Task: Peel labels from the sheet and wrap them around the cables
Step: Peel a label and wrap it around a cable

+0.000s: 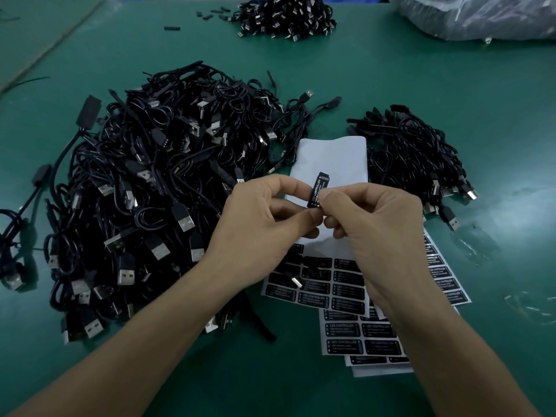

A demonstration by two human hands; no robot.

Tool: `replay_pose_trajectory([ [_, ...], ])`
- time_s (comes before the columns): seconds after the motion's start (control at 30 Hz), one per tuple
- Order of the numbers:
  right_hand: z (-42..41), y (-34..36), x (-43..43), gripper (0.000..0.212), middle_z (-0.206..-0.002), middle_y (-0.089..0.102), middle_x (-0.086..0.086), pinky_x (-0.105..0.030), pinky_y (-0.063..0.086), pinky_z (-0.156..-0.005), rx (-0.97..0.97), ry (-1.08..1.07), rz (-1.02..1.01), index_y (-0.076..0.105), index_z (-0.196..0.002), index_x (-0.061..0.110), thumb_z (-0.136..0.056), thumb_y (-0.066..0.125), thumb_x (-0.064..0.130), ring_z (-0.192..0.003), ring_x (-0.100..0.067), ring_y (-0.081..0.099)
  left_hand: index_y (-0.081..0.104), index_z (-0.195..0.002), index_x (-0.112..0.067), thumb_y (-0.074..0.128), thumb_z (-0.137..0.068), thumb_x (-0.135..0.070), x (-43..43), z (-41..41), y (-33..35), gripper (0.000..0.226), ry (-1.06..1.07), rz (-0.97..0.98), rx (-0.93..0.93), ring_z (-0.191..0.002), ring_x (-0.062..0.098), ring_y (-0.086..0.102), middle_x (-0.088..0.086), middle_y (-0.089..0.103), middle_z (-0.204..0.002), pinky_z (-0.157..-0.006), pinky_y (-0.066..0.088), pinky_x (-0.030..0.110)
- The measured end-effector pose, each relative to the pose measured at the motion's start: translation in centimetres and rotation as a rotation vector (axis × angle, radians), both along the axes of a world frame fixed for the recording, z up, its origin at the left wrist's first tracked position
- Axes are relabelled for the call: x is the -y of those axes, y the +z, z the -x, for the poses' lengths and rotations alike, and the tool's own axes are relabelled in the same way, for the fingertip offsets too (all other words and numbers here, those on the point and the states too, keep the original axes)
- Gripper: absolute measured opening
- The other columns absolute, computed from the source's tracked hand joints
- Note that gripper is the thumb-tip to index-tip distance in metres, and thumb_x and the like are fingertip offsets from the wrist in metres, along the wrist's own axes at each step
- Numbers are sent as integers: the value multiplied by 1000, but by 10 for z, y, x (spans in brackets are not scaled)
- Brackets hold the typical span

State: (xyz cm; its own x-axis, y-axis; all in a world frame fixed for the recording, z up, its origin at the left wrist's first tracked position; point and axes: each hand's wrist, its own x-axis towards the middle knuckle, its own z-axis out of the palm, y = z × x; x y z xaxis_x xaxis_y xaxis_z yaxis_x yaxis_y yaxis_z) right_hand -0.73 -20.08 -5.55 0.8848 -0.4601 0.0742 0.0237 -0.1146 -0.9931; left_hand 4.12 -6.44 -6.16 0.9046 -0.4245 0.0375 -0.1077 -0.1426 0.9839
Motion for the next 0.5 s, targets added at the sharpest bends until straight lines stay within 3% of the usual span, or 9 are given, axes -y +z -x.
replay_pose_trajectory([
  [0.5, -1, 0, 0, 21, -56, 68, 2, -18, 48, -53, -14, -10, 10, 73, -63, 18, -82, 72, 12, -51, -5, 58, 65, -94, -22, 77, -87, -12, 0, 1, 0, 17, -3, 0, -11, -73, 17, 77, -1, 78, -74, -82, 62, 43],
])
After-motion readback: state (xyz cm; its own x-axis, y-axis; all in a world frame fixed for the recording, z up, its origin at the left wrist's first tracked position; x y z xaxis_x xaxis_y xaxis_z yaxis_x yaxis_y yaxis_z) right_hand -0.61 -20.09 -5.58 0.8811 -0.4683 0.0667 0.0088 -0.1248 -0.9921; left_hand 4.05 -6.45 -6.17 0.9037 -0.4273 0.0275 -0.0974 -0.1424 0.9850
